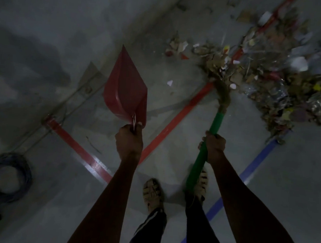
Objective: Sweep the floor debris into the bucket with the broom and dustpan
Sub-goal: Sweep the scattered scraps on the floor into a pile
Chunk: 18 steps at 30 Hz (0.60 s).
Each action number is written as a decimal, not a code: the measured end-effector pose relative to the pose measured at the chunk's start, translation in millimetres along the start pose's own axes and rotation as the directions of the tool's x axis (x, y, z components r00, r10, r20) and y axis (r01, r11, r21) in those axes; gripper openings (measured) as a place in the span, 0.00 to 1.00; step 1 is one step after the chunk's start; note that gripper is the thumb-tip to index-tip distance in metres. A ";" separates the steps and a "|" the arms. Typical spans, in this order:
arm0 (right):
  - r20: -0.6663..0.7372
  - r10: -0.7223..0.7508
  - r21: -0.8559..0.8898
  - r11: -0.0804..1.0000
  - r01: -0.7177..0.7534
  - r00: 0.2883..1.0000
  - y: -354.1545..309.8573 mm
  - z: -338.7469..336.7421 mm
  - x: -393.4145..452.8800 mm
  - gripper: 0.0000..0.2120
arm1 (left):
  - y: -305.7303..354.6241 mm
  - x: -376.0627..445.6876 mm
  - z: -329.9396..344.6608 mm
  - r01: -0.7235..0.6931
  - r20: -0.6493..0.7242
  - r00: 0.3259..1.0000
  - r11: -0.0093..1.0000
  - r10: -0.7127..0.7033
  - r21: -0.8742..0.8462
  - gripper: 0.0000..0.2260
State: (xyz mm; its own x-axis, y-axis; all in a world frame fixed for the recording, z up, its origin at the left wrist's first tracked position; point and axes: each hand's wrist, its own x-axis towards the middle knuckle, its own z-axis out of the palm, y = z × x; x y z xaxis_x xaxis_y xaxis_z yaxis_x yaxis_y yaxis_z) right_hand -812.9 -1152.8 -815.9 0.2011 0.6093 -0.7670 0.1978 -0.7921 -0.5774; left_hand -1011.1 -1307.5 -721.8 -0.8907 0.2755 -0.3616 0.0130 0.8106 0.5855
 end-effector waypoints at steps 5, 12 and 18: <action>-0.119 0.055 0.182 0.983 -0.033 0.991 -24.3 -37.8 0.2 0.07 | 36.9 -5.2 16.5 -0.117 0.045 0.992 0.992 0.115 0.053 0.16; -0.122 -0.029 0.361 0.930 0.071 0.992 -51.1 -86.3 -31.9 0.09 | 69.3 -18.9 52.9 -0.222 0.132 0.968 0.974 0.214 0.047 0.18; -0.043 -0.193 0.408 0.892 0.194 0.980 -99.0 -106.0 -74.7 0.08 | 101.6 -40.2 66.4 -0.261 0.193 0.950 0.963 0.245 0.062 0.17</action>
State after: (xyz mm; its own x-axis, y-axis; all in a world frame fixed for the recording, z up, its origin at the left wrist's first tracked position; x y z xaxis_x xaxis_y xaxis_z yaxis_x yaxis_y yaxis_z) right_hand -745.8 -1116.2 -671.8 0.2001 0.7520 -0.6280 -0.1756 -0.6031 -0.7781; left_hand -943.8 -1201.9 -695.9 -0.7554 0.5599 -0.3406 0.2729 0.7412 0.6133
